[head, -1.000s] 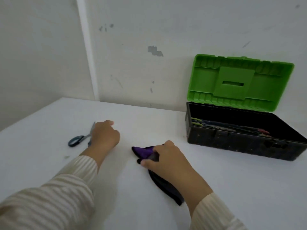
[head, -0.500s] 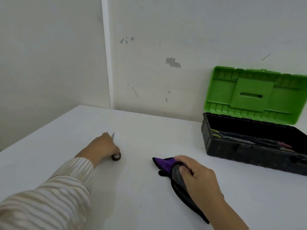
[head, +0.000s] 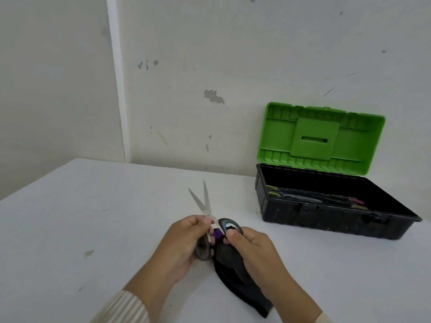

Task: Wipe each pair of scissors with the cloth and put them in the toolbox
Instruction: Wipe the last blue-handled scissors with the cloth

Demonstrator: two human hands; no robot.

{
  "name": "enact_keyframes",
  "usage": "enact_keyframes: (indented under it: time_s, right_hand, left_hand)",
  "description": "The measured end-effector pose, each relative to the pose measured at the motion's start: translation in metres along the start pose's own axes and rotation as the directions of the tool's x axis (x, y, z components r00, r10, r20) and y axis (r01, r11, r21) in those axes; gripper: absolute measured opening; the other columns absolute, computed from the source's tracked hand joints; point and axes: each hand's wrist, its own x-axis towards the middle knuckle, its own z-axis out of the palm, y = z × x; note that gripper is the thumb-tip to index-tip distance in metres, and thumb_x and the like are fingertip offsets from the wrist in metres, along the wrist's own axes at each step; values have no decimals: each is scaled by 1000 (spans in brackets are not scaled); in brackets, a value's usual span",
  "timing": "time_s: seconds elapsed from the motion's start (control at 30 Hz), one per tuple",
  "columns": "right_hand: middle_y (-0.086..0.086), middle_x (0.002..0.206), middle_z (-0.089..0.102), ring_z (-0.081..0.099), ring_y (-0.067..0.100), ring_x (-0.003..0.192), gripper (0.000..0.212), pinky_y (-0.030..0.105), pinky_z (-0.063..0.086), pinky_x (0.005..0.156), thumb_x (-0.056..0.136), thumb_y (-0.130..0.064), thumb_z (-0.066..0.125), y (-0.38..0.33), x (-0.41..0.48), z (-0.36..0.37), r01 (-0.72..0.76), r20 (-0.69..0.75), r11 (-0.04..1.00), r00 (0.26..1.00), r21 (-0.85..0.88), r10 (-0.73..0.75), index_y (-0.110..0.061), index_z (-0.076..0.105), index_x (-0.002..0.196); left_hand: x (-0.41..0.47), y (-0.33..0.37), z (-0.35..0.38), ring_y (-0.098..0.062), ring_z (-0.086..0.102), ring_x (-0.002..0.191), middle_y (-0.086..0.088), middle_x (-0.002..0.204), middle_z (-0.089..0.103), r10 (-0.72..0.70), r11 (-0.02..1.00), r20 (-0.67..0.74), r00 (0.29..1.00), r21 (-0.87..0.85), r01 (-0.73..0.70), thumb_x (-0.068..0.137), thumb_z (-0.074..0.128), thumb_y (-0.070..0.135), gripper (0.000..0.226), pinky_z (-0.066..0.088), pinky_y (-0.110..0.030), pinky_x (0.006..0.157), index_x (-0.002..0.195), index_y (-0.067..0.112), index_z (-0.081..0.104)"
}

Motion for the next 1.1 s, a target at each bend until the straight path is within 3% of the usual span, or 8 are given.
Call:
enact_keyframes:
  time_s: [0.27,0.37,0.47,0.53,0.6,0.7,0.83,1.1]
  right_hand:
    - [5,64,57,50,17,60,35,30,40,60,84,-40,58,3,11,-26,-44,17,994,999,-97,46,-9,63,70]
    - [1,85,70,57,16,73,17,32,47,71,86,-17,57,7,19,-43,39,-215,997,975,-62,-51,-26,69,76]
    - [-5,92,67,59,13,80,41,33,49,79,84,-4,55,5,22,-48,159,-367,981,911,-109,-188,-44,58,92]
    - [-12,83,66,61,6,76,40,23,49,75,81,-6,61,2,19,-35,251,-318,959,905,-134,-281,-44,55,92]
    - [-20,79,65,60,1,81,29,9,44,72,80,-10,64,1,14,-17,328,-166,882,902,-339,-399,-38,60,86]
    - [-9,83,63,53,5,87,17,4,39,75,79,-9,63,10,16,2,444,19,724,859,-528,-512,-22,70,87]
    - [-3,85,59,54,4,73,15,0,37,73,81,-7,65,13,23,0,382,-64,760,873,-526,-484,-17,72,90]
    - [-3,82,61,54,6,77,11,5,40,69,83,-11,63,12,21,2,392,-59,757,869,-524,-491,-17,70,89]
  left_hand:
    - [3,7,-16,-12,43,44,0,56,57,20,974,-30,999,227,-13,89,63,19,18,31,-23,44,76,7,70]
    - [-1,15,-25,-11,45,43,-2,59,63,28,933,18,999,359,-32,88,63,20,20,31,-23,43,76,6,70]
    - [-4,16,-25,-11,51,45,-3,63,69,1,879,90,996,474,-44,89,63,22,23,35,-21,43,69,11,66]
    - [-5,11,-19,-13,49,43,-3,59,65,33,856,100,994,511,-80,89,62,22,27,38,-20,41,65,10,61]
    - [-4,6,-12,-13,47,42,-1,55,61,84,832,99,992,541,-125,89,61,21,29,37,-22,42,63,9,58]
    - [-3,-1,-7,-11,44,40,4,51,59,148,791,101,984,585,-179,88,58,16,30,33,-20,42,59,13,54]
    - [-4,-5,-3,-9,39,36,8,43,54,207,740,134,969,627,-244,90,58,20,32,31,-14,39,59,13,53]
    - [-4,-8,0,-10,38,36,6,47,55,200,773,116,973,592,-229,90,58,17,30,30,-15,38,61,12,53]
